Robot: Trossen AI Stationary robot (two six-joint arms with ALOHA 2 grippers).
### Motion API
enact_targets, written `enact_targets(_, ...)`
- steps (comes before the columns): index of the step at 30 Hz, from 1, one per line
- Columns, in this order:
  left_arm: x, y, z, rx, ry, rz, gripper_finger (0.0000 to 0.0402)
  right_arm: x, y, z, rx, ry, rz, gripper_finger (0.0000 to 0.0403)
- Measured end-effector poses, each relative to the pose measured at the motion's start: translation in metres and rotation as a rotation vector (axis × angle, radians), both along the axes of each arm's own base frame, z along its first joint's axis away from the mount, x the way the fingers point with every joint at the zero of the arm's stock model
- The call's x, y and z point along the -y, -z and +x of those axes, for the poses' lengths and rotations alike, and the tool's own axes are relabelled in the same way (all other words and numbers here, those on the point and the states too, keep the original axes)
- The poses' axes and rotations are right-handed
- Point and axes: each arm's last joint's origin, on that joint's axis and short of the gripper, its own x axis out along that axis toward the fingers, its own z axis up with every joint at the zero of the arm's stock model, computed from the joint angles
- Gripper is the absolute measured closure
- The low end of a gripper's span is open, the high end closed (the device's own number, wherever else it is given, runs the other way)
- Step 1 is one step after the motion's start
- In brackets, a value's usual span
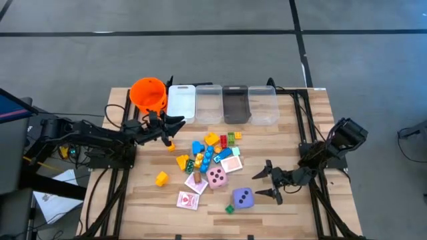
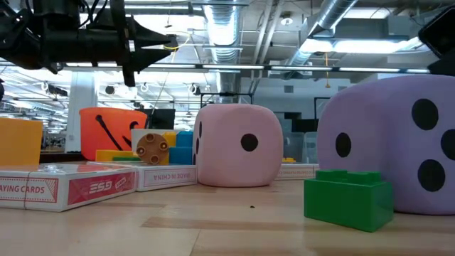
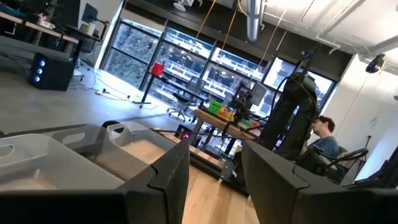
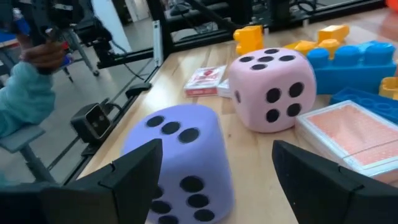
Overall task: Pick & Place Toys
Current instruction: Put the purple dice into the black bin
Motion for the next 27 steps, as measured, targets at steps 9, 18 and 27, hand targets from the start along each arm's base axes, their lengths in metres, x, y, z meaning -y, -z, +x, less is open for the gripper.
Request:
enact_targets(9, 0.001, 0.0, 0.0, 0.001, -0.002, -0.003, 0.0261, 0.004, 0.005, 0.004, -0.065, -0.075, 0.008, 0.0096)
enact_targets(18, 0.0, -0.001, -0.001, 0.015, -0.029, -0.005, 0.0261, 0.008, 0.002, 0.011, -0.054, 0.004, 0.044, 0.0078)
enact_targets(27, -0.002, -0.008, -0.003, 0.086, -0.093, -0.011, 0.0261, 0.024, 0.021, 0.013, -0.267, 0.198, 0.292, 0.0078)
